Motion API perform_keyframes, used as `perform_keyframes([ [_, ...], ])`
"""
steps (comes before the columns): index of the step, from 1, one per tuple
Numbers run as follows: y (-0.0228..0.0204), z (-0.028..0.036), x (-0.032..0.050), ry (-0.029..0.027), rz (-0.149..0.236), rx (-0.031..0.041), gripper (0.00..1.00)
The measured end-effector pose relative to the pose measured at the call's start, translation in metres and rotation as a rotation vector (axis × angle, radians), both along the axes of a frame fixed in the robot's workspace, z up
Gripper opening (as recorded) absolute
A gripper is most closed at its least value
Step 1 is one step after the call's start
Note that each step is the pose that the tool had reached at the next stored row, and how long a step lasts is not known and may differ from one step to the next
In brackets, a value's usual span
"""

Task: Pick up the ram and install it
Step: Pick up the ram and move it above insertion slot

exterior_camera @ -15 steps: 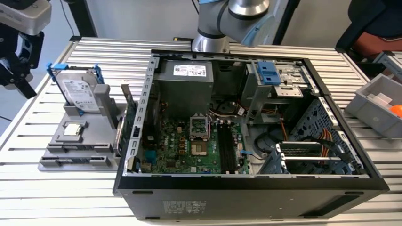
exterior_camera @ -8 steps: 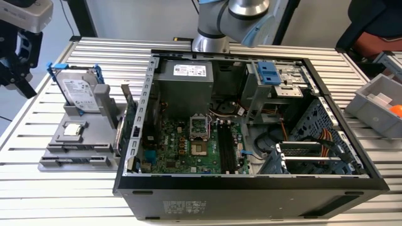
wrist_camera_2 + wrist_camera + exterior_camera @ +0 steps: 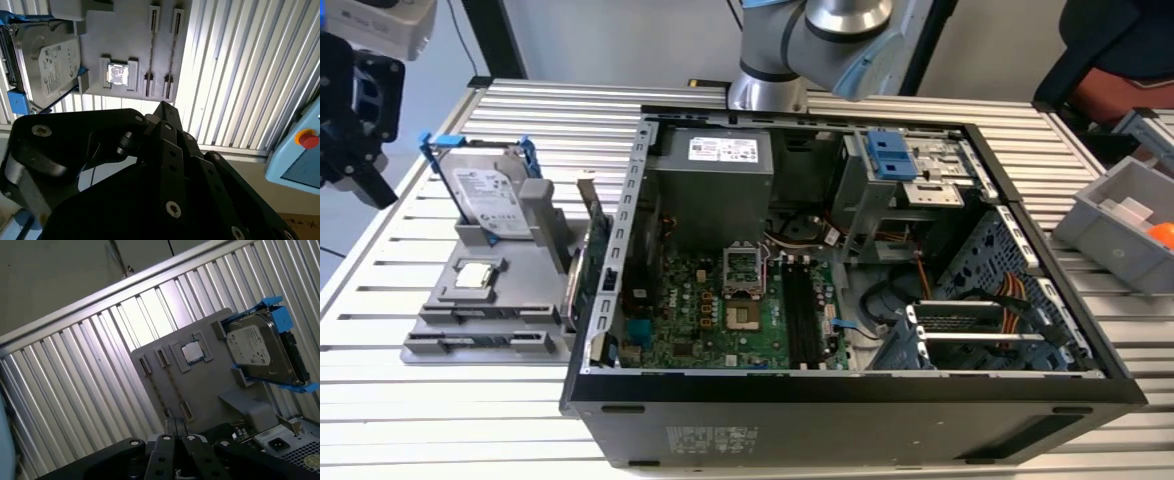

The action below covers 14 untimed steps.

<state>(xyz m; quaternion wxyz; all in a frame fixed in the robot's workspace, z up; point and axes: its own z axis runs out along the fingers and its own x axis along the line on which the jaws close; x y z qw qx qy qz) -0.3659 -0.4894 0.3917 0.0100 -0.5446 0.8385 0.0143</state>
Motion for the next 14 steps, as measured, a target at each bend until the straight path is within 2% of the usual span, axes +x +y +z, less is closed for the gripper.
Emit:
perform_keyframes([
  [8,0.0000,0.0000,0.0000,0.0000,0.128,0.0000,0.00],
  [14,0.0000,0.0000,0.0000,0.0000,0.191,-0.0003,0.00],
])
